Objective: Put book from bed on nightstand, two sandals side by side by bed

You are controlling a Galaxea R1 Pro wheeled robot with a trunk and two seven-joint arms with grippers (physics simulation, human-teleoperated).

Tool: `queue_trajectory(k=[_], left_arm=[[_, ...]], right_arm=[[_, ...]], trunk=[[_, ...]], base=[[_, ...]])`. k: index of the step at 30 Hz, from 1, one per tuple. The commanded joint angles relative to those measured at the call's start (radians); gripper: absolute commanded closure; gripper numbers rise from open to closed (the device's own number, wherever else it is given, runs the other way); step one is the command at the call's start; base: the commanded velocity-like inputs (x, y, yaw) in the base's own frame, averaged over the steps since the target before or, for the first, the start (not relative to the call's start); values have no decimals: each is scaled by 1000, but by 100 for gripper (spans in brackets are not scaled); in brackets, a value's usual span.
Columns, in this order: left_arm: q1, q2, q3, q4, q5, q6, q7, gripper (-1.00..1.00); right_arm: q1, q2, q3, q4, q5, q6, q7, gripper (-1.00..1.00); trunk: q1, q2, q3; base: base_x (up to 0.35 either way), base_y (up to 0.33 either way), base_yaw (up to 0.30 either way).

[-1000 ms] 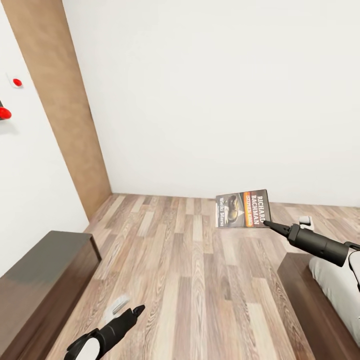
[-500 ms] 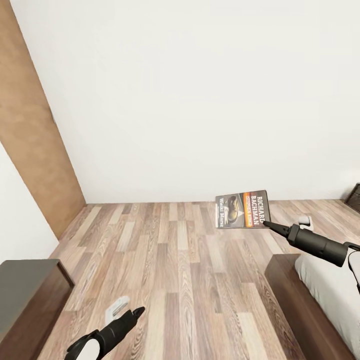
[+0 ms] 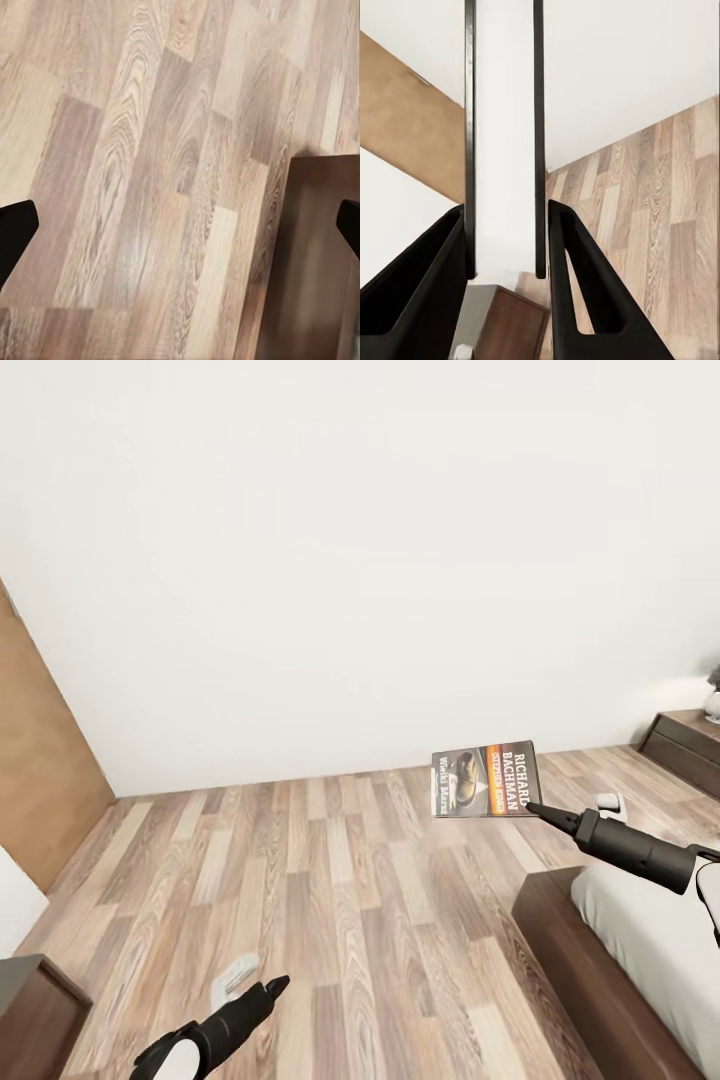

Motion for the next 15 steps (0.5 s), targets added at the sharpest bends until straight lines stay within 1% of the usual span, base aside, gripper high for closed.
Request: queue_trajectory(k=[1, 15], left_arm=[[0, 1, -2, -1, 10, 1, 9, -100], [0, 1, -2, 3, 10, 2, 9, -100]], right_arm=[[-1, 0, -1, 0, -3, 7, 7, 100], [-2, 0, -1, 0, -3, 7, 6, 100]], trunk=[[1, -1, -1], [1, -1, -1]], base=[[311, 173, -265], [310, 180, -265]])
